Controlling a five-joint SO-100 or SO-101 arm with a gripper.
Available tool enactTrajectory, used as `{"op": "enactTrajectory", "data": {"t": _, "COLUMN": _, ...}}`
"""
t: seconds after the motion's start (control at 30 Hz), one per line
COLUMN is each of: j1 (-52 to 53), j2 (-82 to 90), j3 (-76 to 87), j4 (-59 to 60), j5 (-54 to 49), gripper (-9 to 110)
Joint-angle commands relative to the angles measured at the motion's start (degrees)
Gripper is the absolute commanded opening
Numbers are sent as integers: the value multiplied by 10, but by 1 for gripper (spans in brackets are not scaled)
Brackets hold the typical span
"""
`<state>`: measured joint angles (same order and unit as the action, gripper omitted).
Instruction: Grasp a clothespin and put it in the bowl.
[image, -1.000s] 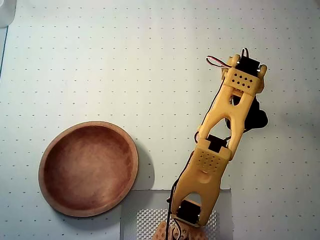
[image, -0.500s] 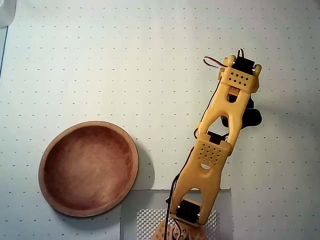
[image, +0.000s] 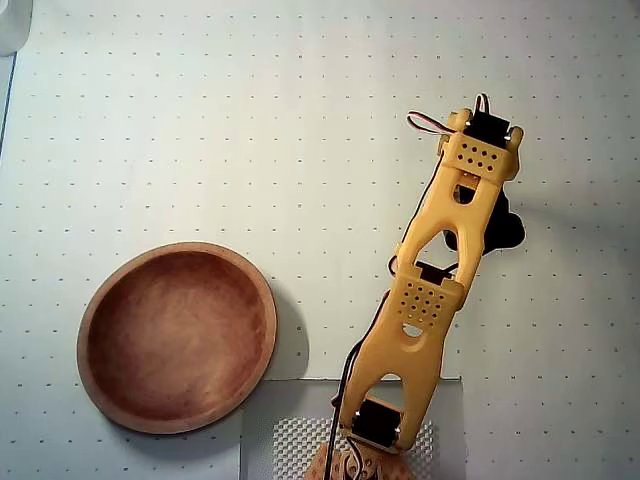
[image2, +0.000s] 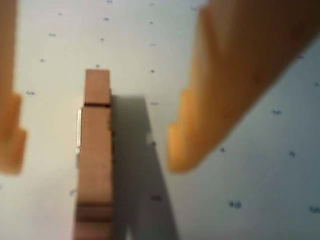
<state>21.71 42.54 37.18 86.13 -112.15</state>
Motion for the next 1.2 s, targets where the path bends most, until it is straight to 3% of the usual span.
{"op": "enactTrajectory", "data": {"t": 0.0, "j1": 1, "j2": 4, "j3": -41, "j4": -5, "j5": 4, "gripper": 19}}
{"op": "enactTrajectory", "data": {"t": 0.63, "j1": -1, "j2": -39, "j3": -41, "j4": -2, "j5": 4, "gripper": 8}}
{"op": "enactTrajectory", "data": {"t": 0.83, "j1": -1, "j2": -40, "j3": -41, "j4": 0, "j5": 4, "gripper": -4}}
{"op": "enactTrajectory", "data": {"t": 1.17, "j1": -5, "j2": -33, "j3": -41, "j4": 1, "j5": 4, "gripper": -3}}
